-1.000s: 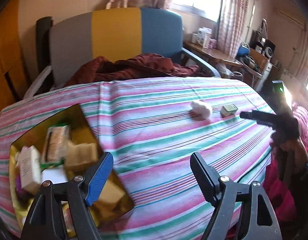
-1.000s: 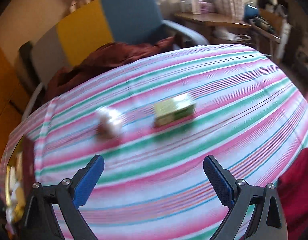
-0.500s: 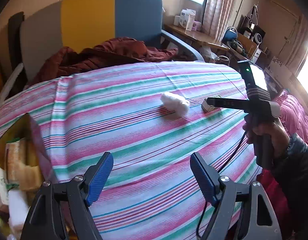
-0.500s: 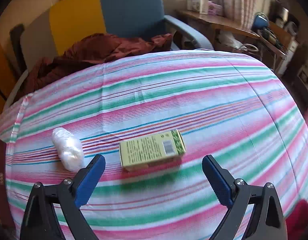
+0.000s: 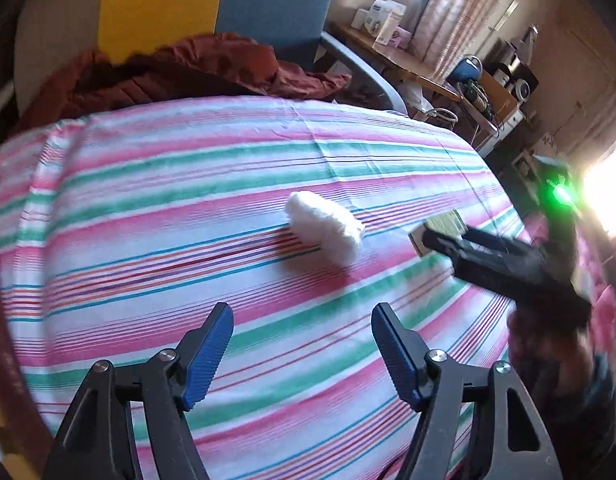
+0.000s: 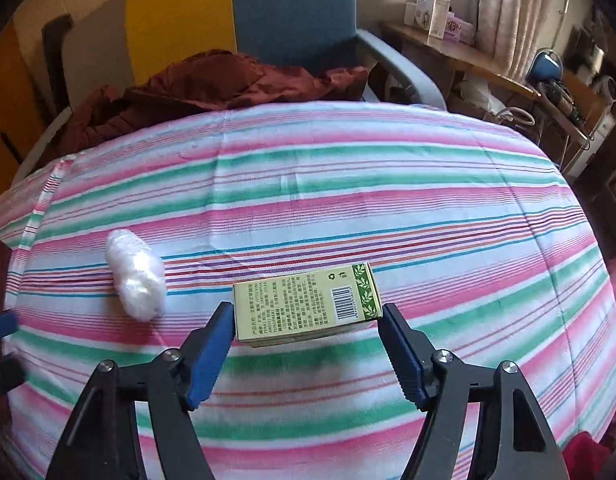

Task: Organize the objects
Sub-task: 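Grasp the small green box with the right gripper while the left gripper grasps the wrapped cotton ball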

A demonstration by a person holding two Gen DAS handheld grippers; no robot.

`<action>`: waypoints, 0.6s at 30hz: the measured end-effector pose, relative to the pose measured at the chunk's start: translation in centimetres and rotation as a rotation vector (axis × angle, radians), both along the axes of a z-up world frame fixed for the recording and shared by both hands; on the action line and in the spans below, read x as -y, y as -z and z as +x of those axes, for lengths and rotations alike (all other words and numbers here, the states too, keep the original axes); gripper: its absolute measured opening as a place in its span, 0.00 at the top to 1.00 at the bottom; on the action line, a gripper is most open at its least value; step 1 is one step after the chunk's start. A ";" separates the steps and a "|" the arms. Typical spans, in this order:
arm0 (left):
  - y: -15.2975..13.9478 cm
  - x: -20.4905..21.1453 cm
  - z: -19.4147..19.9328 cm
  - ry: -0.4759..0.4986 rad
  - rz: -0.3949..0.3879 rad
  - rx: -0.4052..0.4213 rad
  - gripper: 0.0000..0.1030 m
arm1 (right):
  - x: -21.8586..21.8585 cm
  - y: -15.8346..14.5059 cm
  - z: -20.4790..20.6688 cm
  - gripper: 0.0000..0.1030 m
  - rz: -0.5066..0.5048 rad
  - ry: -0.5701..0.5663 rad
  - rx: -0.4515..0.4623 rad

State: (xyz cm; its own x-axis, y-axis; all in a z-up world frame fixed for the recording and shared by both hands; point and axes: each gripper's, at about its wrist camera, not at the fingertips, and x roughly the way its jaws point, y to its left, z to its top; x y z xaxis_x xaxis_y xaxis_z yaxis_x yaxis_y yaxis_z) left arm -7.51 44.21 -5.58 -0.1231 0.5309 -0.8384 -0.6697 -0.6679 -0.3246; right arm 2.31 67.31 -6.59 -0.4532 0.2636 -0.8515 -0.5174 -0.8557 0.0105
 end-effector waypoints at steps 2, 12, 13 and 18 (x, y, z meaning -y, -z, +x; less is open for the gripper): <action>0.7 -1.5 -0.8 -0.023 0.009 0.038 0.30 | 0.1 -0.6 0.4 0.29 -0.002 -0.004 -0.024; 4.0 -7.0 -4.0 -0.147 0.003 0.149 0.30 | -0.3 -2.2 0.6 0.29 0.004 -0.017 -0.084; 4.2 -7.4 -4.1 -0.152 -0.004 0.136 0.30 | -0.3 -2.3 0.7 0.29 0.006 -0.016 -0.090; 5.1 -9.6 -4.2 -0.135 -0.045 0.065 0.38 | -0.7 -2.6 0.5 0.29 0.017 -0.011 -0.092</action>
State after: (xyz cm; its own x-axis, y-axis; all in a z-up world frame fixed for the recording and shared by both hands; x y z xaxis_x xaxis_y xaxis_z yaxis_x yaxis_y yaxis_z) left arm -11.73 53.76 -10.67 -0.1357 0.4752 -0.8694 -0.5516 -0.7651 -0.3322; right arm 2.84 68.01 -4.02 -0.5326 0.2723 -0.8013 -0.5054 -0.8618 0.0430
